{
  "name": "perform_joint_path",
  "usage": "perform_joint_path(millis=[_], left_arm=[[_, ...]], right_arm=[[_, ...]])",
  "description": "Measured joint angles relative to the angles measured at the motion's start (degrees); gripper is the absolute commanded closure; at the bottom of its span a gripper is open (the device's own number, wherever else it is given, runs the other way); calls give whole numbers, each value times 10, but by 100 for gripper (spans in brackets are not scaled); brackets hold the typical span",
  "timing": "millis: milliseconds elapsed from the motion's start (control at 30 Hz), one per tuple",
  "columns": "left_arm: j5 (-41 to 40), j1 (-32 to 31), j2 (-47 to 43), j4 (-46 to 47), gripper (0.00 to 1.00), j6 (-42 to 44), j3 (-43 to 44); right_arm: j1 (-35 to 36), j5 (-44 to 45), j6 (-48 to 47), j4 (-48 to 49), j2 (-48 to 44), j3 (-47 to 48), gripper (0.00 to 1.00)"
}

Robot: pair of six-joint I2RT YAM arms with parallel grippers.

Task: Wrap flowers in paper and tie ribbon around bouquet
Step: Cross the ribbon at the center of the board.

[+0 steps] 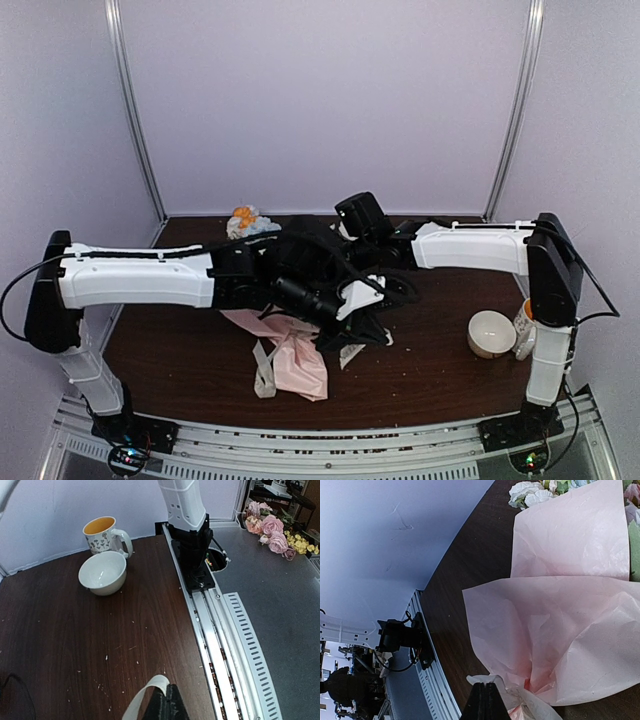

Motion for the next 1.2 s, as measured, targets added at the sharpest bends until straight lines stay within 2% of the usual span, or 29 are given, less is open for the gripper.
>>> perform_joint_path(millis=[67, 100, 200, 267, 433, 600, 733, 800, 867, 900, 967, 1033, 1133, 1200], left_arm=[[3, -6, 27, -2, 97, 16, 23], [4, -9, 39, -2, 89, 23, 32], [-2, -17, 60, -2, 52, 40, 45], [-18, -21, 61, -5, 39, 49, 44], [-95, -21, 51, 16, 26, 52, 28], [-155, -21, 16, 39, 23, 52, -22], [-214, -21, -19, 72, 24, 47, -57], [-247, -17, -43, 103, 35, 30, -87], [-265, -2, -78, 138, 57, -4, -130], [-267, 14, -99, 162, 63, -26, -159], [-255, 57, -150, 213, 67, -74, -230], [-254, 93, -209, 279, 62, -128, -320], [-295, 150, -278, 351, 45, -189, -434], [-322, 165, -300, 370, 41, -213, -476]], right_arm=[[0, 0, -3, -1, 0, 0, 100], [0, 0, -5, -1, 0, 0, 100], [0, 0, -9, -3, 0, 0, 100], [0, 0, -10, -6, 0, 0, 100], [0, 0, -20, -9, 0, 0, 100], [0, 0, -23, -11, 0, 0, 100], [0, 0, -24, -12, 0, 0, 100], [0, 0, -24, -12, 0, 0, 100], [0, 0, -24, -12, 0, 0, 100], [0, 0, -24, -12, 0, 0, 100], [2, 7, -21, -7, 0, 0, 100], [-1, 9, -18, -1, -1, -3, 100], [1, 8, -15, 4, -2, -12, 100], [5, 8, -10, 6, -2, -18, 100]])
